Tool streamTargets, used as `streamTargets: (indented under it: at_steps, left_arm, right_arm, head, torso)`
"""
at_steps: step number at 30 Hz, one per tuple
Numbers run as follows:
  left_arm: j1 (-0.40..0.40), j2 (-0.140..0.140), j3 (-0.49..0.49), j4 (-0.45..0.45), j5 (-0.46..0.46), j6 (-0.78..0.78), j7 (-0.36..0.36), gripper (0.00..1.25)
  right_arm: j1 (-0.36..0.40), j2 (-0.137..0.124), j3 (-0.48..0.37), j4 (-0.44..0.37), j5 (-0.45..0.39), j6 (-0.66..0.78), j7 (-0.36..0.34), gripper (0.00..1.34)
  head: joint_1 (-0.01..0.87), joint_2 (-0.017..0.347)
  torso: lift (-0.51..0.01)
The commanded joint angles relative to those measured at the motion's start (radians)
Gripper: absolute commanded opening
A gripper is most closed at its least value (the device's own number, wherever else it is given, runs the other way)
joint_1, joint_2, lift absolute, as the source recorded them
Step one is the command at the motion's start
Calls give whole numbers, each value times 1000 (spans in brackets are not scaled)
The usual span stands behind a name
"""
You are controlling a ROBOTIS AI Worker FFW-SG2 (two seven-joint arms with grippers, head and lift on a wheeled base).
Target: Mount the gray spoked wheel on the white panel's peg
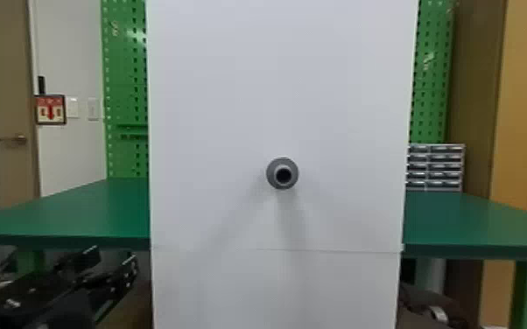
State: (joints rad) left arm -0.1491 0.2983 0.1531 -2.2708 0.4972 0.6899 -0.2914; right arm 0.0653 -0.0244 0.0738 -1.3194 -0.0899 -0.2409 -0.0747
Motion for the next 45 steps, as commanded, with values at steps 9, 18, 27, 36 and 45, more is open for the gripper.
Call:
streamTargets:
  at_steps: [9,18,27,36,45]
  left_arm:
    - [-18,18,29,-12,84,63,-25,756]
    - [-6,18,53,-12,92,108,-54,755]
    - [-9,18,49,-12,86,117,-54,755]
    - [-10,18,43,-12,80,117,-54,755]
    - [-12,18,40,-12,75,119,-54,755]
  right_arm:
    - [-7,-5,9,6,1,2,1,170]
    - [-4,-5,7,8,-1,2,1,170]
    - [-5,-2,9,9,-4,3,1,172]
    - [-18,3,3,-18,-14,52,0,170]
    - [-56,4,12,-119,-19,190,0,170]
  head:
    - [114,-8]
    - [114,-8]
    - [114,-8]
    - [114,-8]
    - [114,-8]
  torso:
    - [-468]
    - [-468]
    - [-467]
    - [-467]
    - [-467]
